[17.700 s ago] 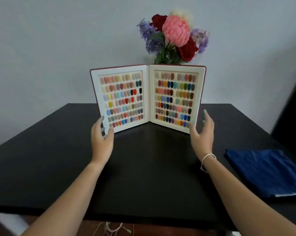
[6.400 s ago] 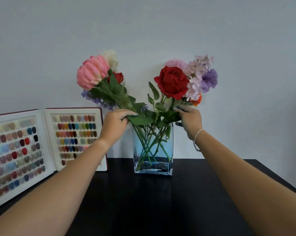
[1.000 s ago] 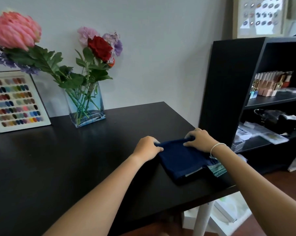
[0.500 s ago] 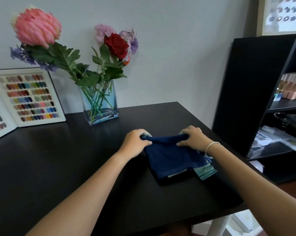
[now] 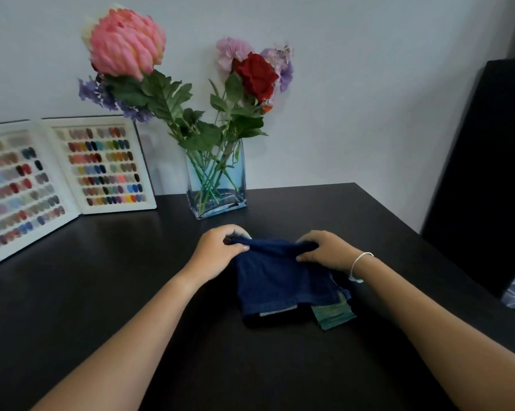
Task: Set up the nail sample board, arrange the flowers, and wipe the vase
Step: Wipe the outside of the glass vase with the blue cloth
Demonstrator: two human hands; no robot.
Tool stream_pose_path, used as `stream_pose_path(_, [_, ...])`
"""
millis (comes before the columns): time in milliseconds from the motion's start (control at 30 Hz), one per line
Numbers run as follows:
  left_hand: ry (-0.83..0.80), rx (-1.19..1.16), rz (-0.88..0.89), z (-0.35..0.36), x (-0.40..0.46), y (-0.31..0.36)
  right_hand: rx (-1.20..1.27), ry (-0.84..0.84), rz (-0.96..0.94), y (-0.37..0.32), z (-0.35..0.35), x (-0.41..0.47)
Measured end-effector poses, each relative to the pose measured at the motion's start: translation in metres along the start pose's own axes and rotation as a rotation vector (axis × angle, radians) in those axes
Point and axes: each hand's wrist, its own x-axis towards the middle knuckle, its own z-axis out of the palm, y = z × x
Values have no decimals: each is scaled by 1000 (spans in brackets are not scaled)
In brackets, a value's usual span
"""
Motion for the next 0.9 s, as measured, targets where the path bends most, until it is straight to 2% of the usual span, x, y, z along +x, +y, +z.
stream_pose_path(100, [42, -28, -15, -10, 9, -15, 67, -17, -12, -7, 6, 18])
stream_pose_path(267, [126, -93, -51, -23, 22, -41, 515, -22, -12, -16, 8, 40])
stream_pose_path(367, [196, -126, -65, -28, 34, -56, 641, 47, -26, -23, 14, 63])
stream_pose_path(500, [339, -131, -49, -35, 58, -71, 641, 248, -54, -35, 26, 102])
stream_pose_path(733, [544, -42, 131, -48, 99, -91, 325, 576, -95, -53, 34, 166])
stream_pose_path(900, [669, 4, 246, -57, 129, -91, 339, 774, -124, -71, 30, 201])
